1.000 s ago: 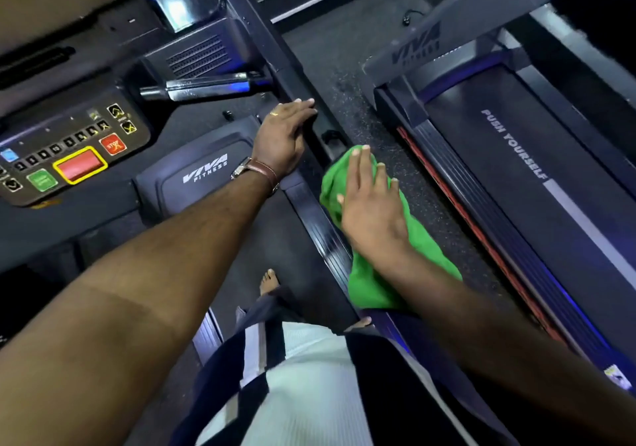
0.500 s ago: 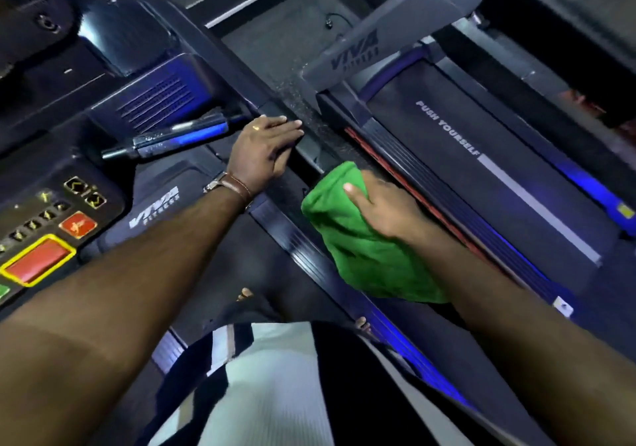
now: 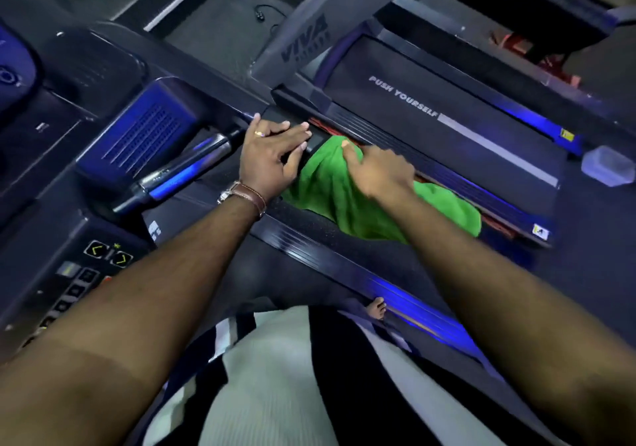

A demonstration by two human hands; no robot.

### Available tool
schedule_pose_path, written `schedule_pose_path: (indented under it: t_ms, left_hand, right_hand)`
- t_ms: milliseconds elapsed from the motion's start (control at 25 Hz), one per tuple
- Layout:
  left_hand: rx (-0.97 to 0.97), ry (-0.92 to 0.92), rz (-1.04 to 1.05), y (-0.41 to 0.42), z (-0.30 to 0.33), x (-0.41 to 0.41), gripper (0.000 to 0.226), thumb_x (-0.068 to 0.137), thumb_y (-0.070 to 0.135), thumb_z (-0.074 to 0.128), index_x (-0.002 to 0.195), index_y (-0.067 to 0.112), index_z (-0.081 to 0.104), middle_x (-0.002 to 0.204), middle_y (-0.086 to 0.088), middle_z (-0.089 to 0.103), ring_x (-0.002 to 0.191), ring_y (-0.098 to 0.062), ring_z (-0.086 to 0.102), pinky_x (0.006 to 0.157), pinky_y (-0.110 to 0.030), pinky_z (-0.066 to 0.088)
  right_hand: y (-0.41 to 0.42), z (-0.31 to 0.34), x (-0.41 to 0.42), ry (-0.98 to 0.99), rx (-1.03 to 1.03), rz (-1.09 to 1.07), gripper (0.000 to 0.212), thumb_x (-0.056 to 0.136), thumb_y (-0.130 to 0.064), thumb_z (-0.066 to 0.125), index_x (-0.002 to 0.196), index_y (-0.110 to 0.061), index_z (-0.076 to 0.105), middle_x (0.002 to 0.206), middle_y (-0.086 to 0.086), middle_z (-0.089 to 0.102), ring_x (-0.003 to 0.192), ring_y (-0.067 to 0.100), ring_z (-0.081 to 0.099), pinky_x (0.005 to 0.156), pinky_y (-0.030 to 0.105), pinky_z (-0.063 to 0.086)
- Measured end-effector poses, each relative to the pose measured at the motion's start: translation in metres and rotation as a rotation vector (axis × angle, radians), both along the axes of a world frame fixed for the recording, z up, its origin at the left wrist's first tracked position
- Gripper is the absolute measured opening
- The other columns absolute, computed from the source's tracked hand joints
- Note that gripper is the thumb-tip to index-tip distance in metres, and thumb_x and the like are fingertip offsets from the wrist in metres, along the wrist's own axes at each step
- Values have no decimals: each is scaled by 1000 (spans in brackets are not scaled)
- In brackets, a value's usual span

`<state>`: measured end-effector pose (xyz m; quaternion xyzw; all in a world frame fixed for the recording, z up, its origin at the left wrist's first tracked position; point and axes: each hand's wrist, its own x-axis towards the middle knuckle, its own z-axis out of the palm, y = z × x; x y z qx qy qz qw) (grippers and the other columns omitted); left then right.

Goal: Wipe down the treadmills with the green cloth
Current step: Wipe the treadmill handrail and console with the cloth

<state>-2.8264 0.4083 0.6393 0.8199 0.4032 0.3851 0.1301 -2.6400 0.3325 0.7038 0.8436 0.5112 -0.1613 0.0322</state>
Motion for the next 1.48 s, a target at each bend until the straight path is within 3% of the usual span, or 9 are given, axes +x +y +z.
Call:
schedule_pose_path:
  t_ms: [120, 280, 480, 560, 680, 920, 1160, 1360, 1480]
  left_hand:
    - [-3, -35, -44, 8, 6, -3, 15, 87, 25, 65, 96, 23, 76, 109, 10, 71, 95, -17, 61, 102, -50, 39]
    - [37, 20, -6, 35, 11, -25, 19, 88, 32, 65, 95, 18, 76, 112, -6, 70, 98, -30, 60, 88, -40, 49]
    - [-51, 27, 9, 32, 5, -29, 25, 90, 38, 63, 101, 20, 76, 116, -6, 69, 107, -31, 59, 95, -36, 46]
    - [-85, 22, 20, 28, 7, -28, 25, 90, 36, 63, 102, 19, 75, 118, -7, 68, 109, -32, 58, 96, -38, 46]
    - [-93, 38, -11, 32, 12, -32, 27, 89, 36, 62, 103, 18, 75, 119, -8, 67, 109, -33, 58, 97, -38, 46]
    - [-164, 28, -17, 28, 17, -32, 27, 86, 35, 63, 103, 16, 75, 120, -8, 67, 112, -31, 57, 99, -33, 43]
    - [-247, 41, -48, 30, 20, -35, 25, 86, 30, 66, 107, 19, 73, 126, -5, 64, 119, -25, 53, 104, -27, 36]
    - [-179, 63, 97, 35, 30, -56, 22, 81, 18, 67, 101, 10, 74, 115, -6, 69, 102, -27, 61, 95, -27, 43]
    - [-174, 228, 155, 34, 34, -71, 30, 80, 19, 65, 108, 9, 68, 123, -6, 64, 107, -29, 57, 96, -32, 40]
  right_hand:
    - [-11, -20, -46, -322, 184, 228, 58, 98, -51, 32, 136, -10, 46, 131, 15, 55, 112, 35, 54, 90, 46, 41]
    - [-58, -49, -11, -474, 316, 648, 65, 95, -19, 39, 154, -9, 16, 159, 18, 19, 141, 41, 28, 110, 57, 26]
    - [-11, -26, -37, -331, 201, 290, 77, 90, -61, 46, 147, -11, 34, 143, 10, 48, 121, 33, 52, 96, 49, 44]
    - [9, -19, -54, -377, 154, 338, 77, 90, -60, 47, 144, -7, 35, 138, 12, 50, 109, 33, 56, 88, 46, 47]
    - [-19, -33, -23, -469, 207, 623, 68, 97, -36, 46, 151, -3, 20, 153, 18, 32, 125, 40, 46, 102, 50, 42]
    - [21, -2, -35, -66, 51, 284, 71, 97, -64, 23, 142, -11, 34, 143, 11, 47, 121, 35, 54, 91, 47, 46]
    - [-4, -15, -19, -171, 176, 729, 71, 98, -56, 28, 156, -18, 9, 163, 1, 12, 145, 27, 26, 109, 53, 35]
    - [64, -6, -45, 113, 40, 370, 62, 98, -62, 20, 146, -23, 30, 151, 4, 40, 130, 31, 48, 96, 48, 44]
    - [72, -1, -44, 164, 48, 475, 60, 100, -58, 19, 150, -25, 25, 155, 3, 35, 131, 33, 47, 96, 50, 43]
